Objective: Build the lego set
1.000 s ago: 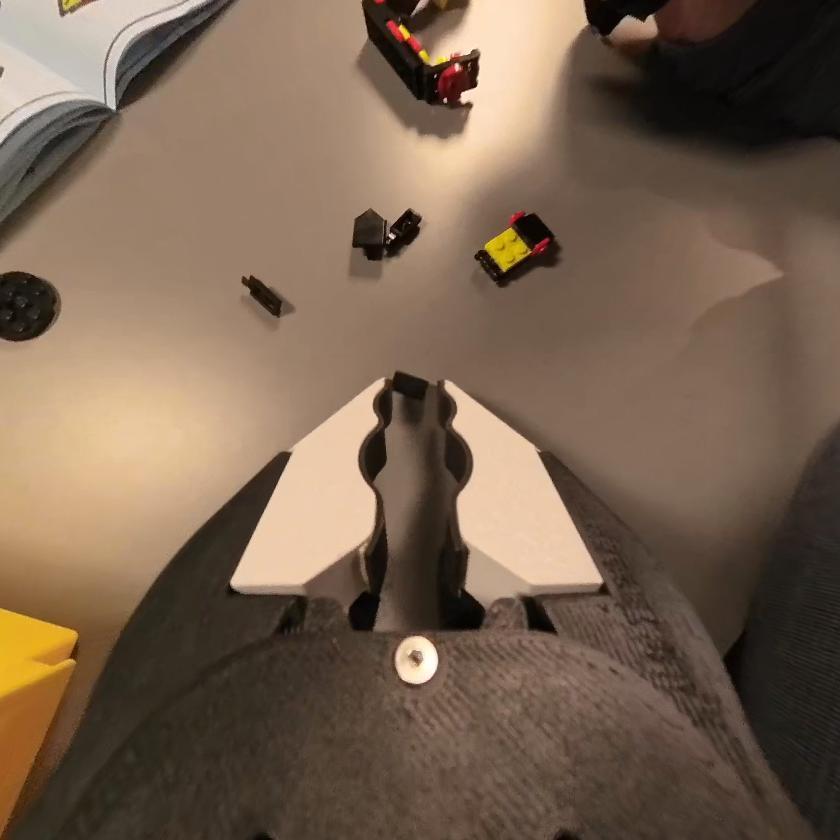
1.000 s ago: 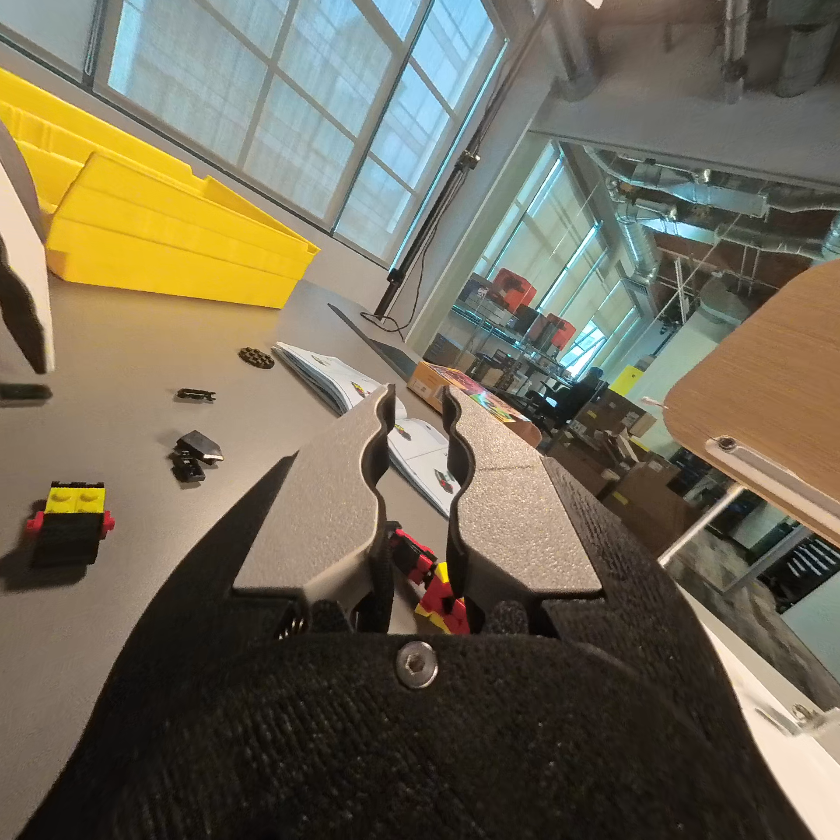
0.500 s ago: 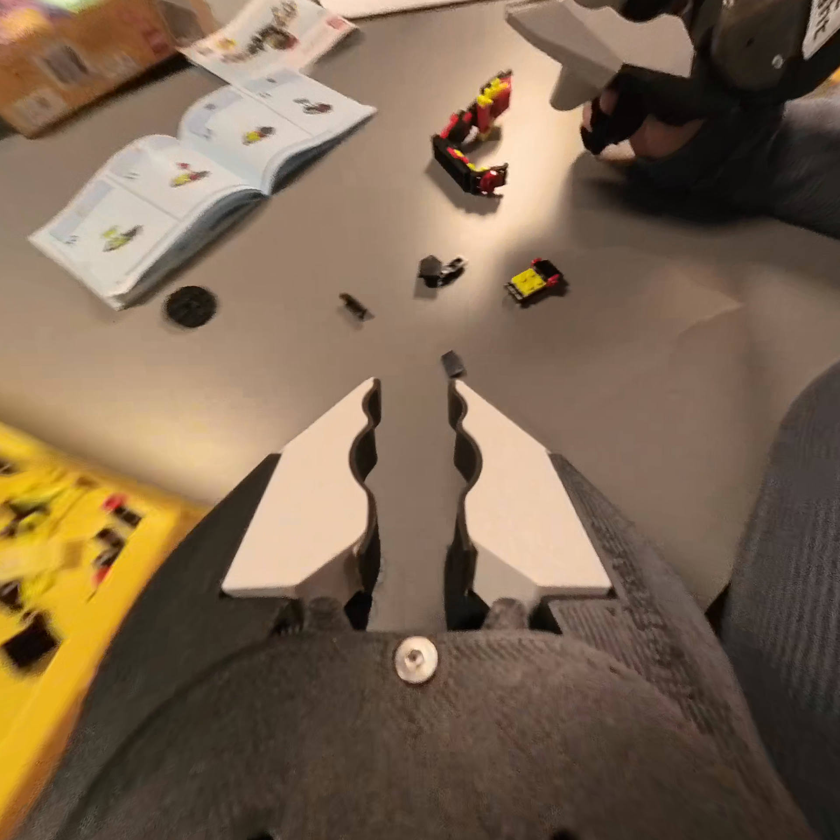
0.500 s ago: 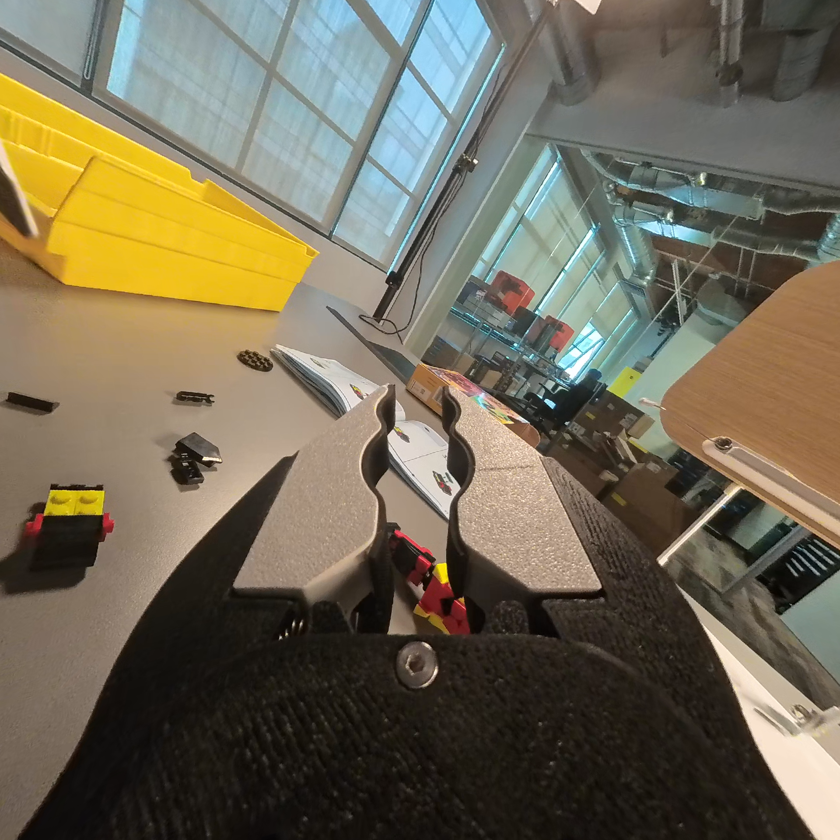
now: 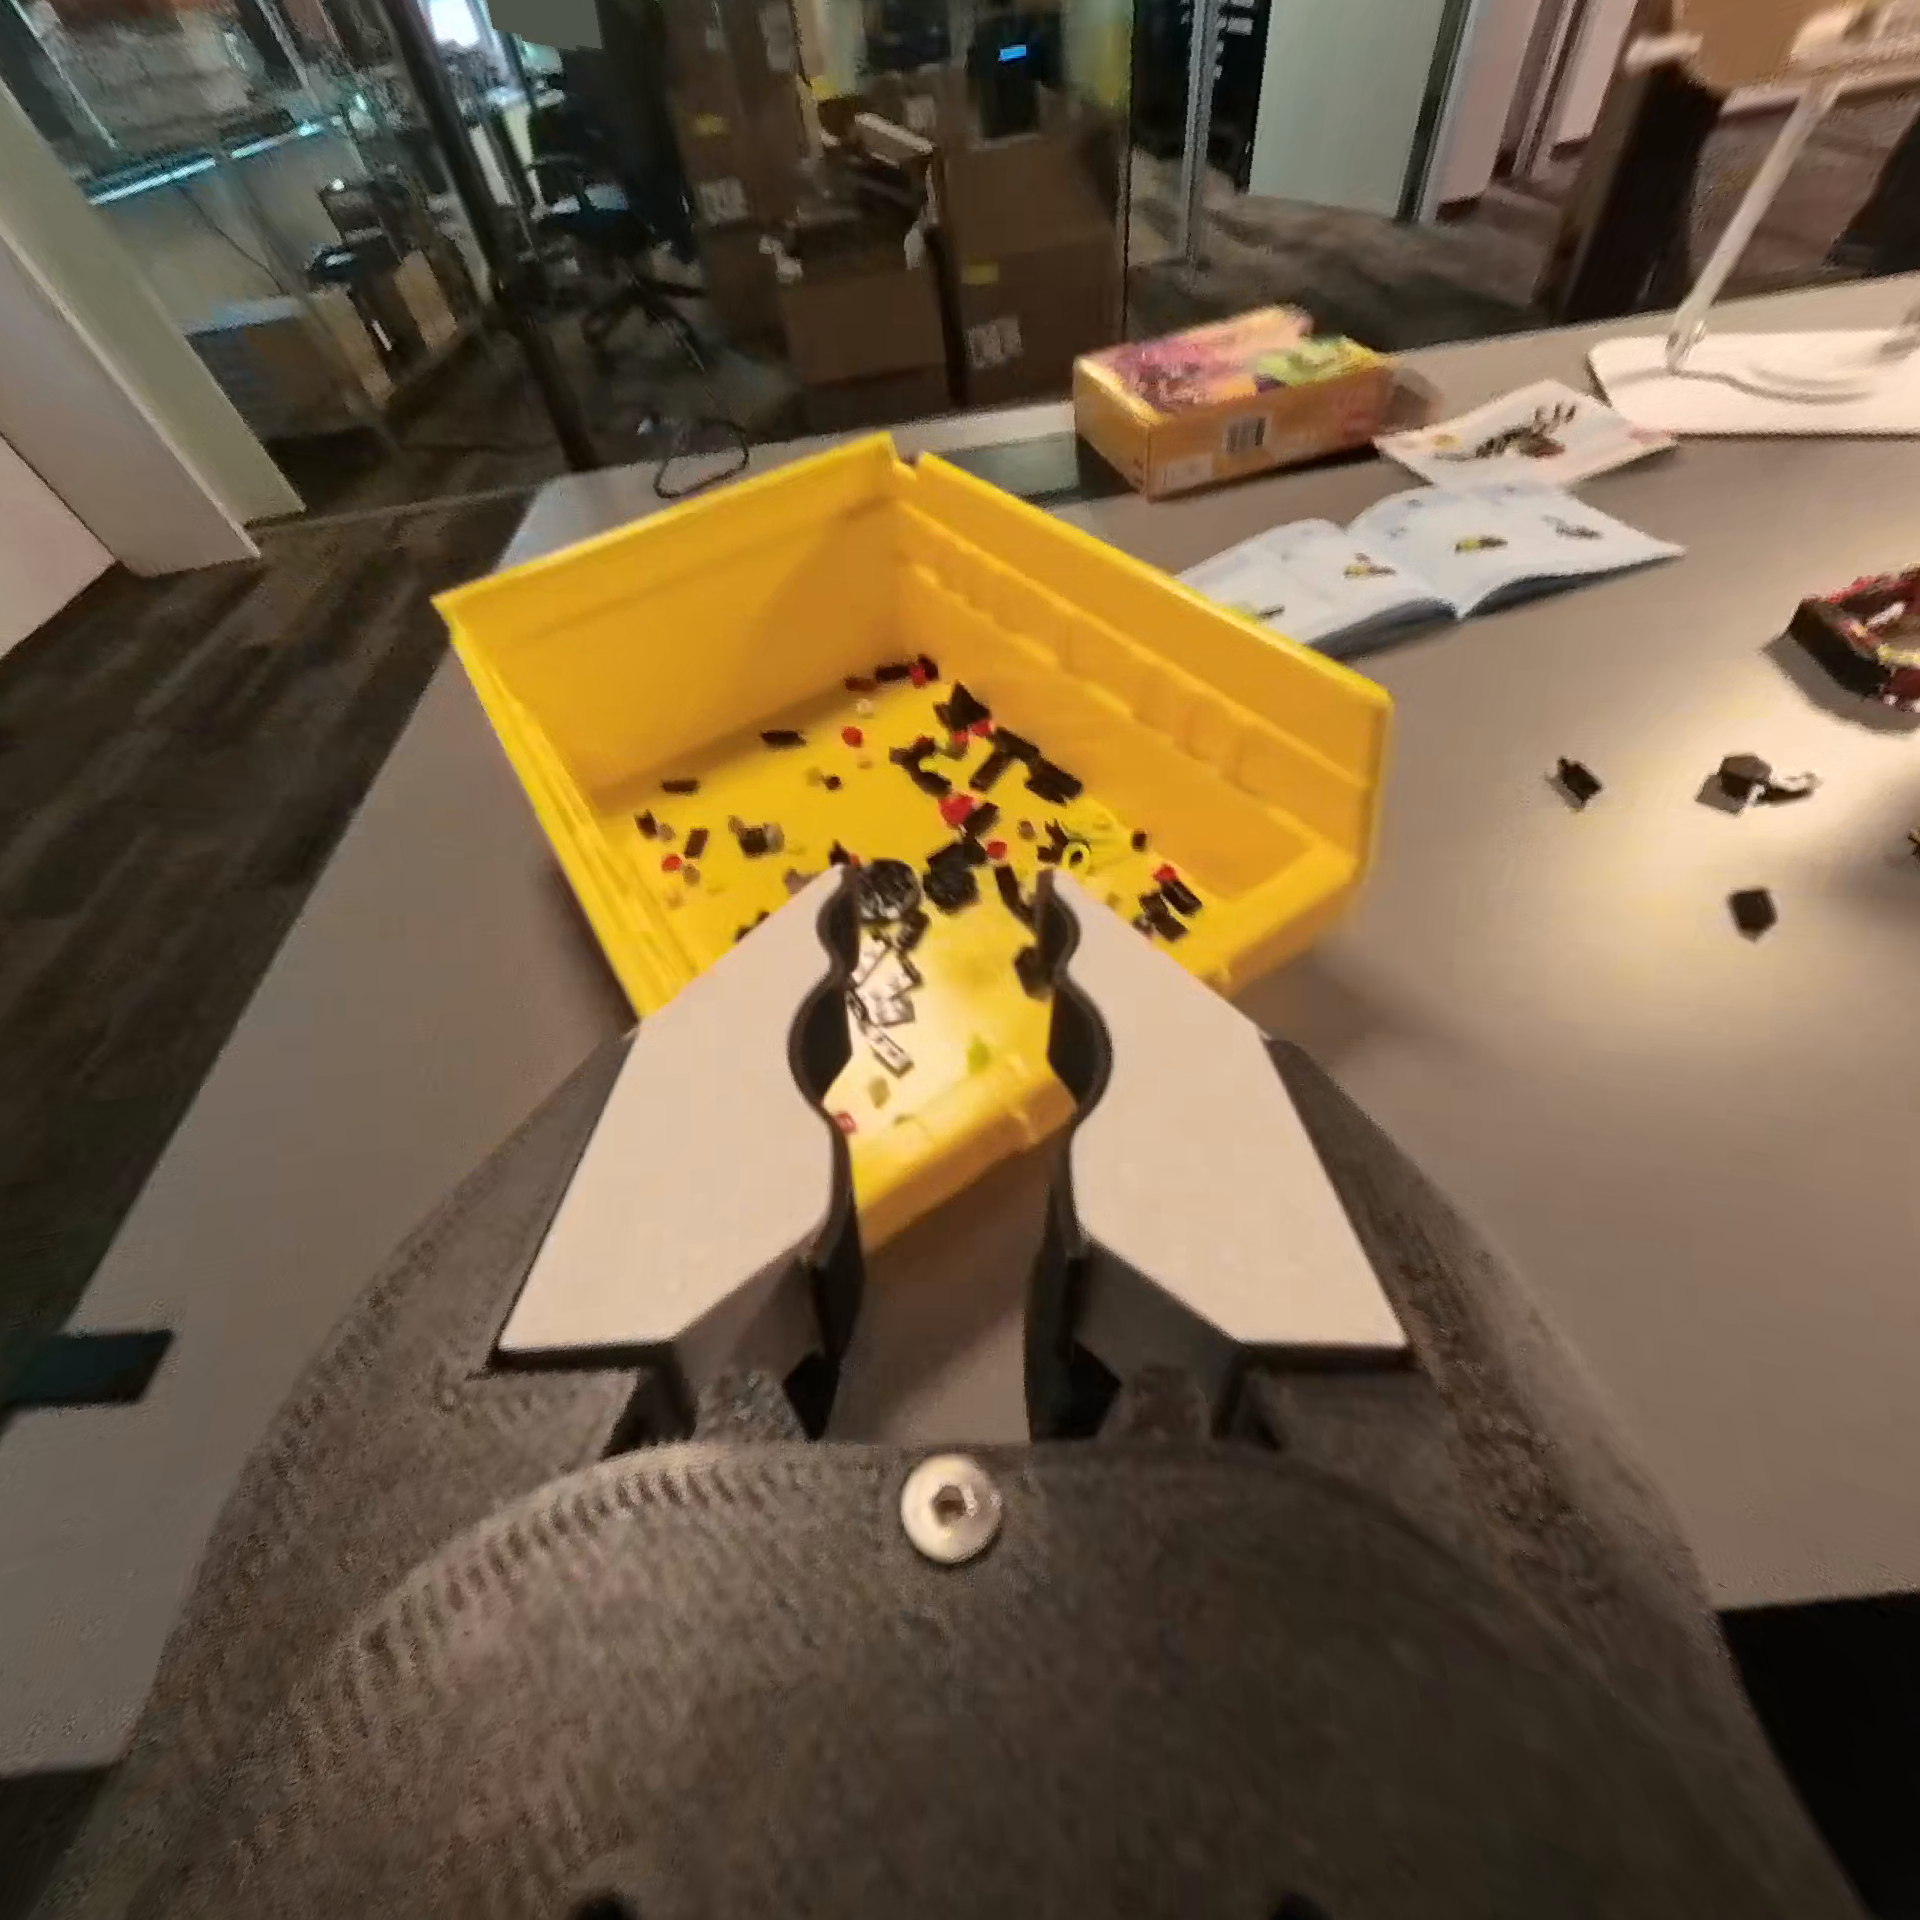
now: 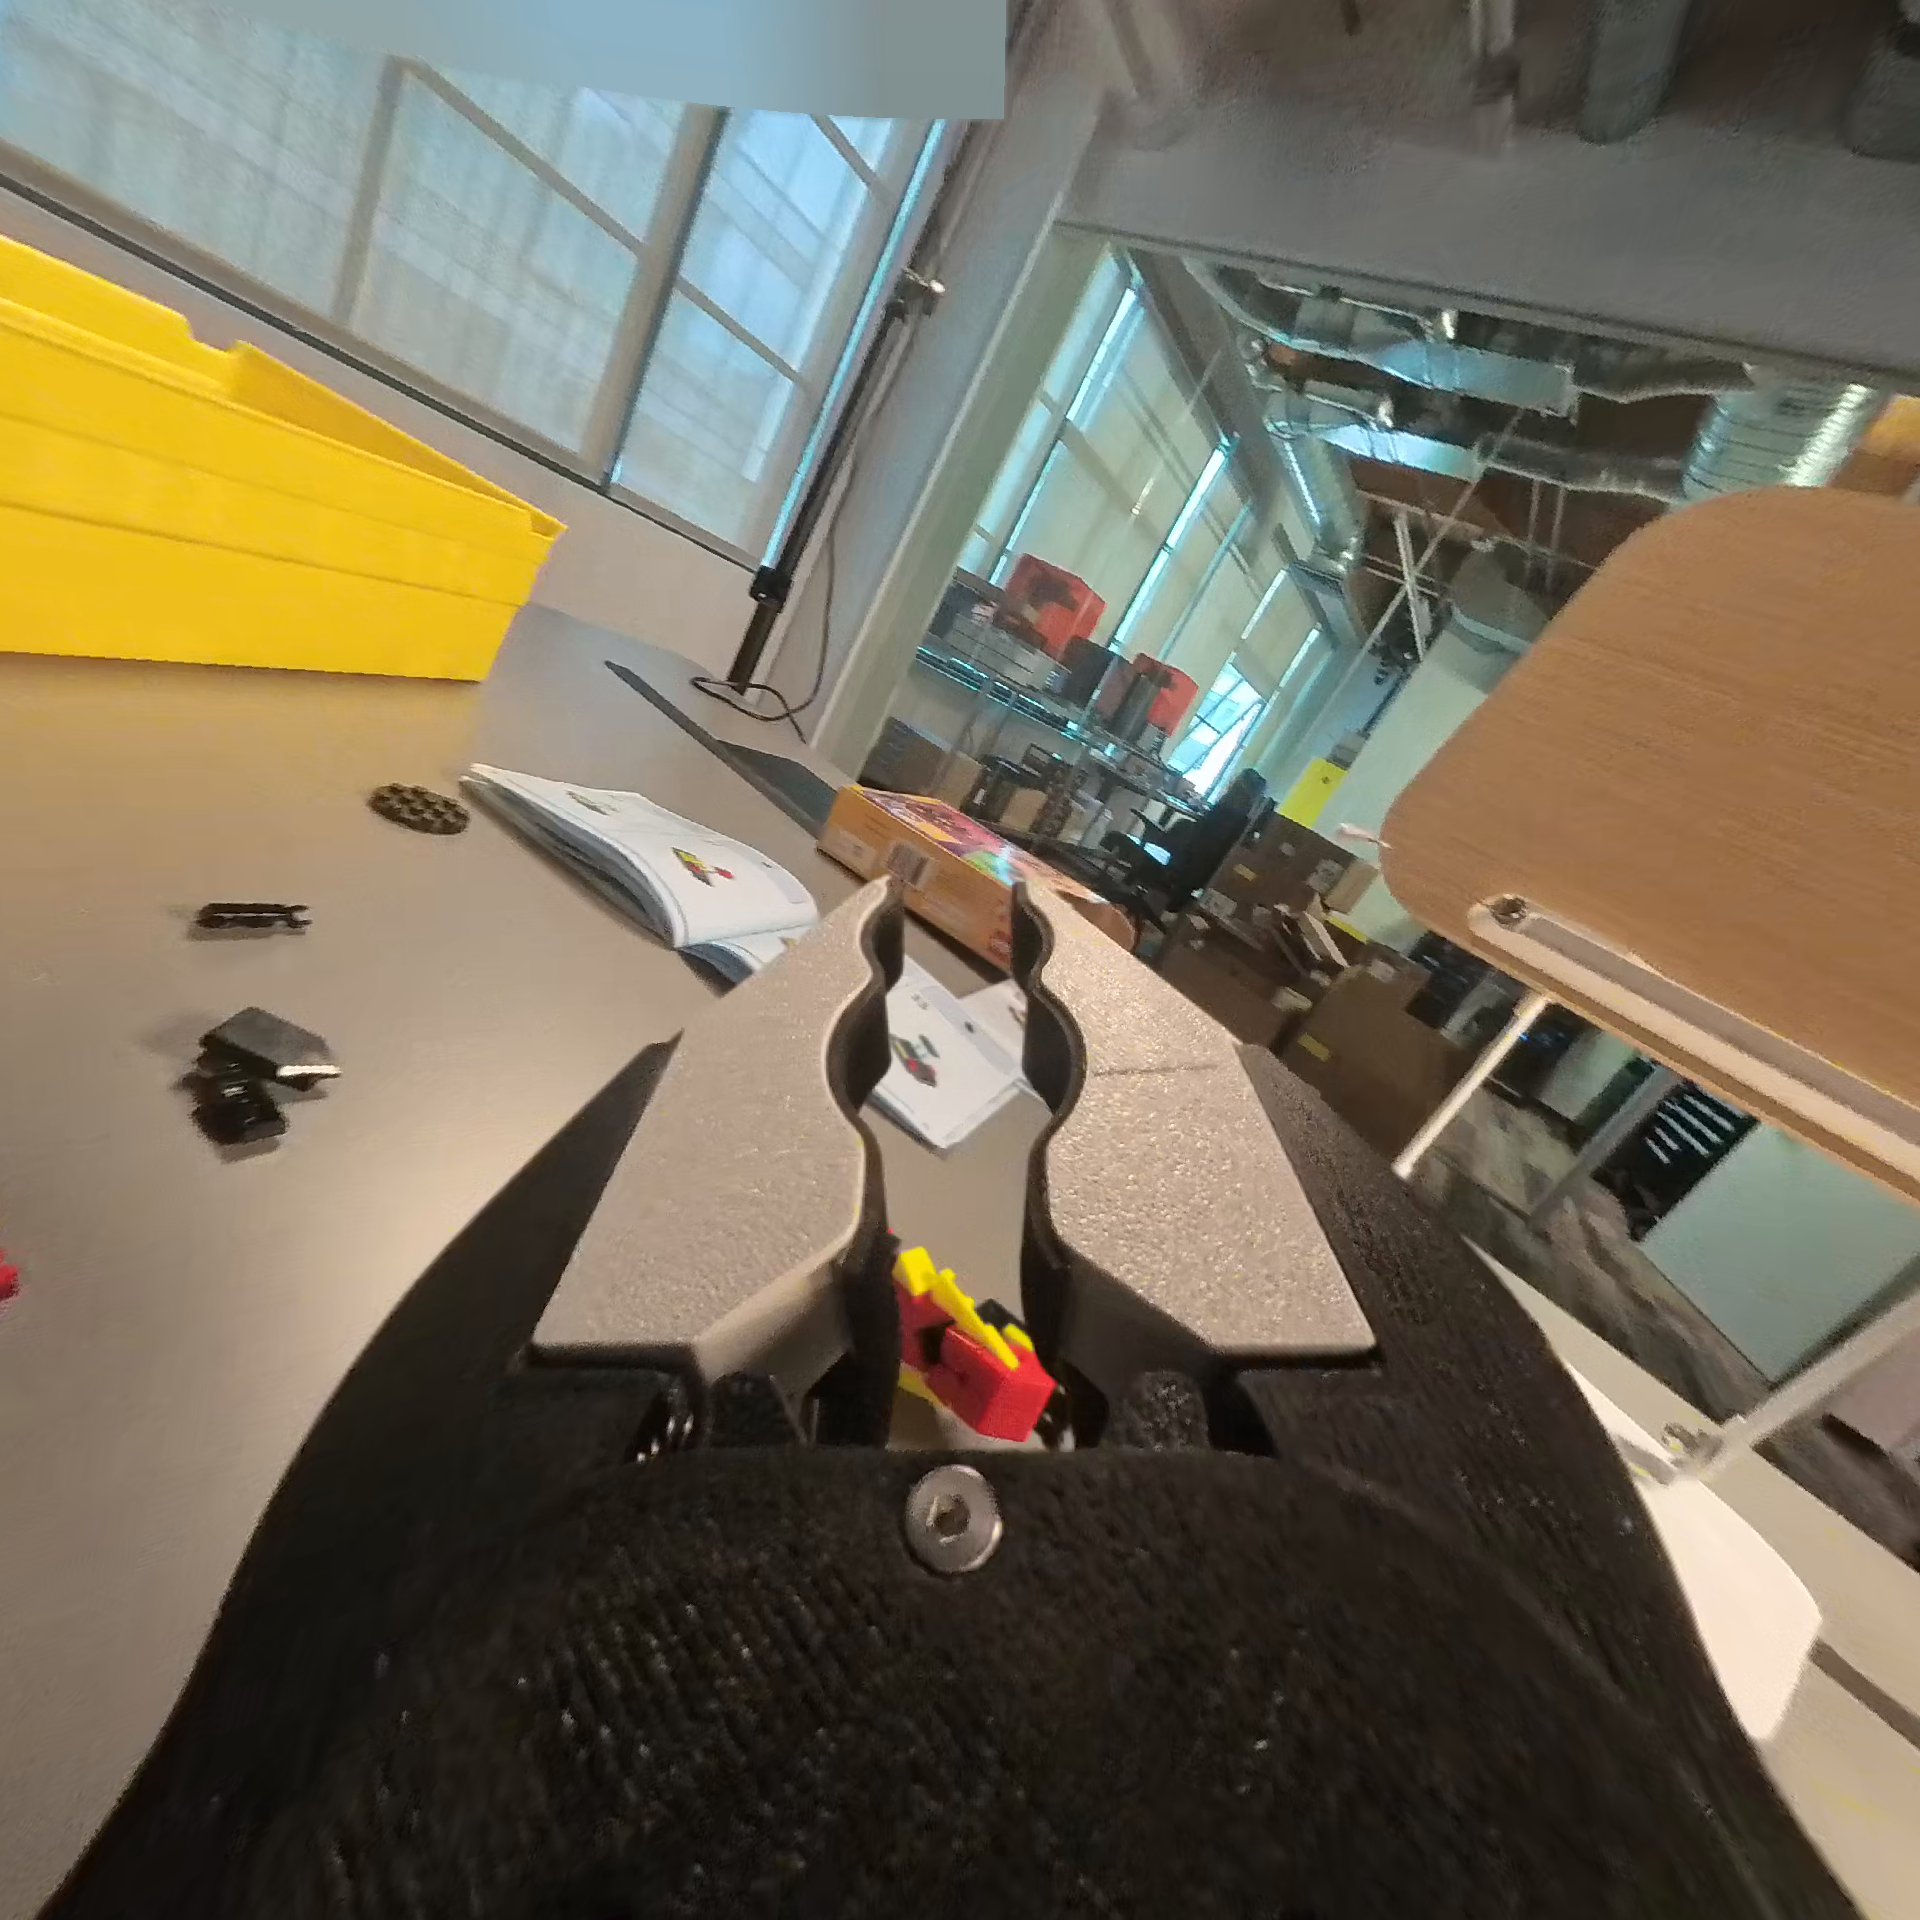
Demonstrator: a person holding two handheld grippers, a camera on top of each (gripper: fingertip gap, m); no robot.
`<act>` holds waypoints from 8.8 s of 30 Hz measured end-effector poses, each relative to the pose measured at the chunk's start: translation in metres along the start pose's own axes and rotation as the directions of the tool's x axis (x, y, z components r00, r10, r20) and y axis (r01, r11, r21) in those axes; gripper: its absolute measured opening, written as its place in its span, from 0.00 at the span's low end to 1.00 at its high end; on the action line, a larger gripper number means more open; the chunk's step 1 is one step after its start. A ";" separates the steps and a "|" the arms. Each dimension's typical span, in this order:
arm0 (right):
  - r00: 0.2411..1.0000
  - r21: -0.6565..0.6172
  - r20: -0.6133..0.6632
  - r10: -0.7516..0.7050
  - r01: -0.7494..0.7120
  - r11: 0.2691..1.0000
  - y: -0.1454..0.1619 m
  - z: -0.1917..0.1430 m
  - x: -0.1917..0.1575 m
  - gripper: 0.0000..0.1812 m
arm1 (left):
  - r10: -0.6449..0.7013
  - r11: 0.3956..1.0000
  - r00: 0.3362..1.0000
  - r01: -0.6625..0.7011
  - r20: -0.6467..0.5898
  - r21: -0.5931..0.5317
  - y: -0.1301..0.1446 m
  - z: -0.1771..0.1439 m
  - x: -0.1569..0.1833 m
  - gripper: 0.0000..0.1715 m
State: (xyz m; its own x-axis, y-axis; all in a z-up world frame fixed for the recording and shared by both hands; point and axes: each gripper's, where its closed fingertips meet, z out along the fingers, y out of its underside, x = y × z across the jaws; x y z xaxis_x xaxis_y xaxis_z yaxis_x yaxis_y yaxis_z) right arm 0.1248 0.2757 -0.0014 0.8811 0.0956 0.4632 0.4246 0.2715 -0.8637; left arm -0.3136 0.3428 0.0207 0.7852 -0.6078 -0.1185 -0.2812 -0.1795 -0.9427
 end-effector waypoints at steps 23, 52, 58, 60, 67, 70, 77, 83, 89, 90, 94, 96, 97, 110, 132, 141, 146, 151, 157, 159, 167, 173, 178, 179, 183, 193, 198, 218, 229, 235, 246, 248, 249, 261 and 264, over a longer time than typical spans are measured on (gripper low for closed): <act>0.998 -0.023 -0.019 -0.066 0.066 0.998 0.003 0.002 0.002 0.10 | 0.067 0.269 0.989 -0.143 -0.130 -0.952 0.063 0.219 -0.110 0.16; 0.998 0.002 0.013 -0.062 0.062 0.998 -0.002 -0.002 0.002 0.10 | 0.004 0.259 0.998 -0.059 -0.060 -0.964 0.081 0.227 -0.122 0.10; 0.998 0.009 0.028 -0.059 0.059 0.998 -0.003 -0.002 -0.001 0.10 | 0.022 0.258 0.997 -0.074 -0.071 -0.963 0.083 0.223 -0.122 0.00; 0.998 0.010 0.035 -0.059 0.058 0.998 -0.003 -0.001 -0.002 0.10 | 0.025 0.252 0.998 -0.069 -0.064 -0.965 0.084 0.220 -0.122 0.03; 0.996 0.026 0.059 -0.060 0.058 0.998 -0.005 -0.002 -0.006 0.10 | 0.005 0.246 1.000 0.020 0.022 -0.969 0.076 0.210 -0.121 0.09; 0.995 0.031 0.072 -0.066 0.063 0.997 -0.006 -0.002 -0.009 0.10 | 0.034 0.230 0.999 0.033 0.042 -0.973 0.076 0.206 -0.123 0.11; 0.994 0.039 0.085 -0.074 0.071 0.997 -0.008 -0.001 -0.013 0.10 | -0.014 0.216 0.996 0.089 0.088 -0.972 0.085 0.207 -0.120 0.08; 0.993 0.038 0.088 -0.077 0.074 0.997 -0.007 0.000 -0.014 0.10 | -0.043 0.238 0.995 0.099 0.091 -0.966 0.087 0.209 -0.118 0.04; 0.992 0.044 0.103 -0.067 0.063 0.997 -0.007 0.002 -0.016 0.10 | -0.001 0.272 0.999 0.038 0.039 -0.961 0.086 0.211 -0.118 0.03; 0.992 0.047 0.108 -0.066 0.061 0.997 -0.007 0.002 -0.017 0.10 | 0.003 0.279 0.999 0.032 0.034 -0.960 0.085 0.211 -0.118 0.03; 0.989 0.064 0.136 -0.059 0.051 0.997 -0.010 0.001 -0.022 0.09 | 0.005 0.331 1.000 0.021 0.023 -0.944 0.071 0.206 -0.112 0.03; 0.986 0.076 0.158 -0.054 0.042 0.996 -0.012 0.001 -0.026 0.09 | 0.007 0.384 1.000 0.011 0.014 -0.923 0.050 0.199 -0.104 0.04; 0.984 0.081 0.168 -0.052 0.039 0.996 -0.012 0.001 -0.028 0.09 | 0.019 0.427 1.000 0.000 0.009 -0.904 0.034 0.194 -0.098 0.04; 0.959 0.175 0.281 -0.033 -0.017 0.984 -0.029 -0.008 -0.047 0.10 | -0.132 0.650 0.721 -0.455 -0.680 -0.608 0.016 0.107 0.260 0.03; 0.974 0.133 0.214 -0.067 0.039 0.990 -0.009 -0.008 -0.019 0.10 | -0.147 0.584 0.748 -0.462 -0.647 -0.667 0.049 0.160 0.358 0.07; 0.962 0.116 0.266 -0.070 0.040 0.992 -0.011 -0.016 -0.032 0.08 | -0.240 0.777 0.761 -0.221 -0.602 -0.589 0.026 0.143 0.347 0.16; 0.772 -0.155 0.618 0.151 -0.068 0.986 -0.008 -0.047 -0.101 0.11 | -0.242 0.884 0.798 -0.053 -0.552 -0.465 0.032 0.116 0.321 0.17; 0.646 -0.394 0.715 0.267 0.057 0.917 0.016 -0.064 -0.140 0.21 | -0.332 0.900 0.741 0.065 -0.583 -0.430 0.044 0.088 0.326 0.19; 0.657 -0.485 0.698 0.283 0.145 0.862 0.033 -0.067 -0.149 0.20 | -0.286 0.929 0.713 0.043 -0.640 -0.367 0.048 0.080 0.338 0.21; 0.597 -0.517 0.721 0.352 0.124 0.847 0.029 -0.076 -0.158 0.20 | -0.237 0.941 0.730 0.007 -0.641 -0.339 0.049 0.081 0.338 0.21; 0.470 -0.446 0.801 0.372 0.052 0.894 0.009 -0.083 -0.160 0.21 | -0.144 0.955 0.705 -0.084 -0.695 -0.284 0.051 0.078 0.346 0.28; 0.579 -0.421 0.741 0.342 0.003 0.907 0.014 -0.065 -0.137 0.19 | -0.005 0.936 0.694 -0.250 -0.720 -0.248 0.056 0.097 0.353 0.34; 0.749 -0.562 0.536 0.390 -0.029 0.827 0.040 -0.043 -0.115 0.15 | 0.004 0.914 0.700 -0.292 -0.714 -0.282 0.065 0.103 0.356 0.28; 0.764 -0.573 0.517 0.386 -0.026 0.819 0.042 -0.042 -0.115 0.15 | 0.000 0.914 0.699 -0.290 -0.715 -0.283 0.065 0.103 0.357 0.28; 0.795 -0.601 0.474 0.378 -0.022 0.799 0.043 -0.041 -0.122 0.14 | 0.042 0.913 0.689 -0.320 -0.723 -0.253 0.066 0.104 0.358 0.26; 0.825 -0.697 0.380 0.418 -0.042 0.716 0.055 -0.034 -0.128 0.14 | 0.103 0.904 0.651 -0.376 -0.752 -0.202 0.067 0.105 0.358 0.25; 0.812 -0.713 0.366 0.454 -0.068 0.698 0.056 -0.034 -0.128 0.14 | 0.158 0.905 0.658 -0.395 -0.736 -0.159 0.067 0.107 0.359 0.23; 0.342 -0.453 0.841 0.420 0.021 0.891 0.009 -0.067 -0.161 0.07 | 0.173 0.891 0.532 -0.444 -0.829 -0.099 0.069 0.102 0.359 0.23; 0.221 -0.397 0.902 0.371 0.087 0.914 0.012 -0.068 -0.167 0.08 | 0.171 0.887 0.489 -0.455 -0.855 -0.082 0.069 0.101 0.358 0.23; 0.171 -0.384 0.915 0.365 0.095 0.918 0.012 -0.067 -0.168 0.08 | 0.159 0.888 0.478 -0.451 -0.864 -0.086 0.069 0.101 0.358 0.23; 0.147 -0.393 0.914 0.377 0.096 0.915 0.012 -0.067 -0.169 0.10 | 0.160 0.888 0.476 -0.452 -0.865 -0.084 0.069 0.101 0.358 0.23; 0.151 -0.392 0.914 0.376 0.095 0.915 0.012 -0.066 -0.169 0.11 | 0.160 0.888 0.476 -0.452 -0.865 -0.085 0.069 0.101 0.358 0.23; 0.152 -0.392 0.914 0.376 0.093 0.915 0.012 -0.066 -0.169 0.12 | 0.159 0.888 0.476 -0.451 -0.865 -0.085 0.069 0.101 0.358 0.23; 0.484 0.138 0.844 -0.229 0.217 0.966 -0.010 -0.056 -0.156 0.32 | 0.031 0.940 0.384 -0.324 -0.923 -0.103 0.052 0.091 0.348 0.23; 0.505 0.290 0.751 -0.424 0.325 0.900 -0.013 -0.061 -0.165 0.29 | -0.014 0.961 0.325 -0.256 -0.946 -0.103 0.042 0.083 0.346 0.23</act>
State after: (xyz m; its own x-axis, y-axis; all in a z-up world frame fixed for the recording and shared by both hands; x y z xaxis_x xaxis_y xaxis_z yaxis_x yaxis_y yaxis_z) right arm -0.0132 0.1982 -0.0789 0.1083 0.6528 0.7498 0.6080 0.5532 -0.5695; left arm -0.0078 0.1898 -0.0855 -0.2621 -0.9265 0.2699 -0.5282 -0.0964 -0.8437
